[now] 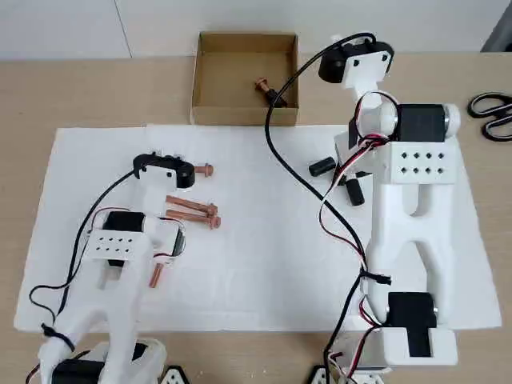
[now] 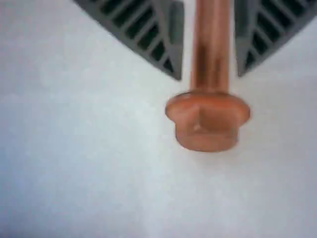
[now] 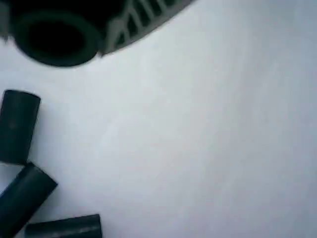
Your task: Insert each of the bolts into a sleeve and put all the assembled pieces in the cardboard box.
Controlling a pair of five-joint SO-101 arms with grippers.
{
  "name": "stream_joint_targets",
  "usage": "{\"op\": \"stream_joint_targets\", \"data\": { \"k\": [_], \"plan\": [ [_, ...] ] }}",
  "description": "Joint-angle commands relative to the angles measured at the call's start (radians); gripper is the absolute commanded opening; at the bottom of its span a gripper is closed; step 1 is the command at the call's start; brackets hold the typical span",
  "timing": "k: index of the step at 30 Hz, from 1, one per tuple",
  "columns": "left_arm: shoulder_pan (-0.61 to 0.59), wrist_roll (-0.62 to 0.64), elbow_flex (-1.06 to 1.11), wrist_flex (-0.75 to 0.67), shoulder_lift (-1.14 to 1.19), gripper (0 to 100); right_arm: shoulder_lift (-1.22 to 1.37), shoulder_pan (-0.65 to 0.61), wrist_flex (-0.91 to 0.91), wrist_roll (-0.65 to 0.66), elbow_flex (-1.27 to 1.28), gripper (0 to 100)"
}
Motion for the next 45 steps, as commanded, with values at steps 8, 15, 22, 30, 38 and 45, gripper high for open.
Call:
{"op": "stream_joint_targets", "data": {
  "k": [8, 15, 22, 30, 38, 45],
  "plan": [
    [-0.003, 0.006, 0.002, -0.133, 0.189, 7, -0.053, 0.001, -0.005, -0.011, -0.006, 0.4],
    [-0.009, 0.006, -0.053, -0.120, 0.242, 0, -0.053, 0.001, -0.005, -0.011, -0.006, 0.4],
    [-0.006, 0.005, -0.165, 0.043, 0.146, 1, -0.054, 0.001, -0.005, -0.009, -0.006, 0.4],
    [-0.014, 0.038, -0.312, 0.319, -0.242, 1, -0.061, 0.001, -0.007, -0.009, -0.006, 0.4],
    [-0.044, 0.235, -0.309, 0.288, -0.580, 1, -0.124, -0.007, -0.004, -0.005, -0.011, 0.4],
    [-0.043, 0.238, -0.064, 0.015, -0.822, 1, -0.426, -0.031, -0.008, -0.005, -0.005, 0.4]
  ]
}}
